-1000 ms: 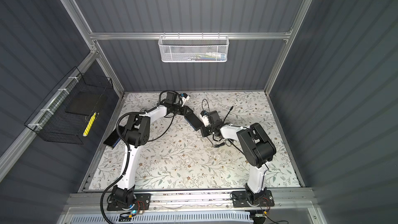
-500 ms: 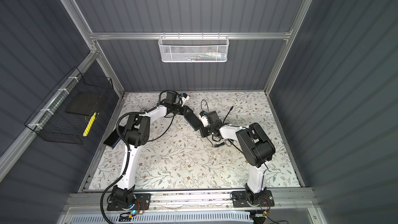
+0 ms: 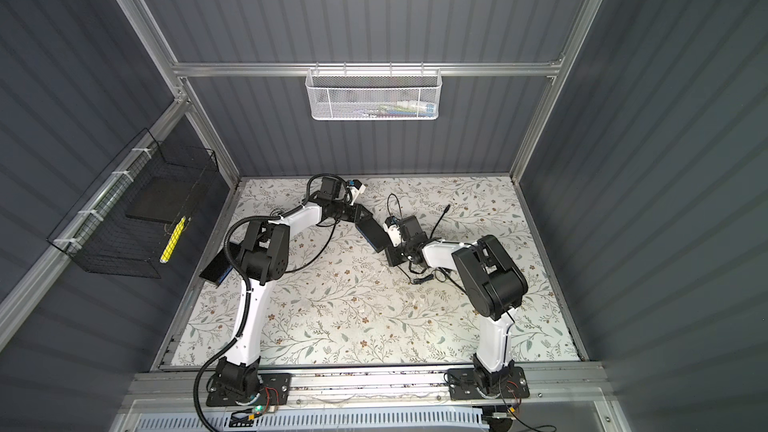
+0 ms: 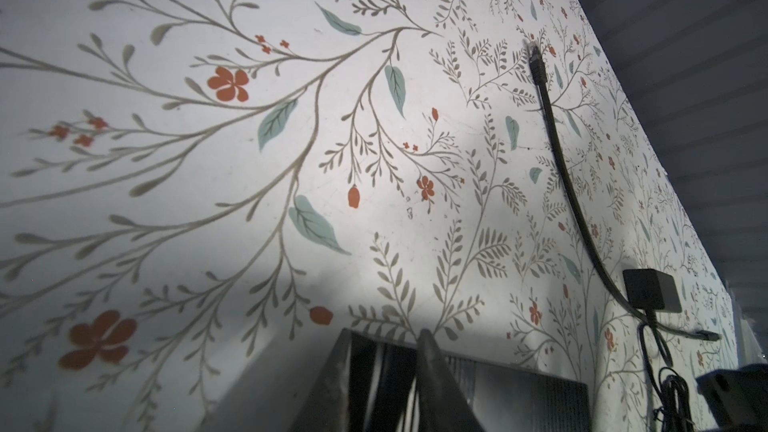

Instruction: Insert the plug into the switch port

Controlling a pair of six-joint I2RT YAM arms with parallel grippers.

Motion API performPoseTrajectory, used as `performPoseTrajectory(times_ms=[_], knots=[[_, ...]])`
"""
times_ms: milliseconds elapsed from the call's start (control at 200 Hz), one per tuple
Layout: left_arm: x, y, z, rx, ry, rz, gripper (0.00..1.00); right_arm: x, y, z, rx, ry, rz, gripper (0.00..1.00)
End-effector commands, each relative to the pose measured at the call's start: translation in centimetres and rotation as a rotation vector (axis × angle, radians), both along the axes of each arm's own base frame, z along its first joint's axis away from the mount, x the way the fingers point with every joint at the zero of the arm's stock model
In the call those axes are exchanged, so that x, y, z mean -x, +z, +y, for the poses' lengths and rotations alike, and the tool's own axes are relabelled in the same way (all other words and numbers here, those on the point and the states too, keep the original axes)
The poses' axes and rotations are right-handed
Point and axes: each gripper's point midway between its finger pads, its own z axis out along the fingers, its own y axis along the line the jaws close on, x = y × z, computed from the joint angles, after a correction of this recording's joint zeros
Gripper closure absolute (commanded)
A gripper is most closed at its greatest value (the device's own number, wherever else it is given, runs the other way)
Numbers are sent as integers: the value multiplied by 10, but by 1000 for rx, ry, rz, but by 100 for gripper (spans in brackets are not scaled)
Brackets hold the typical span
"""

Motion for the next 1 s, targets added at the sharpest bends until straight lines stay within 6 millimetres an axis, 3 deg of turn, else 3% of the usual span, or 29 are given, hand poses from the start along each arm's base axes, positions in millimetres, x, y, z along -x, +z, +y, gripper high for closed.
performPoseTrajectory(times_ms=[0,570,996], knots=[[4,-16,2,-12,-17,44,72,-4,1,5,-6,1,-5,98],[4,-15,2,-16,-20,40,72,-13,14,6,10,12,-39,98],[2,-13,0,-11,-18,36,72,-7,12,10,-2,16,-22,98]])
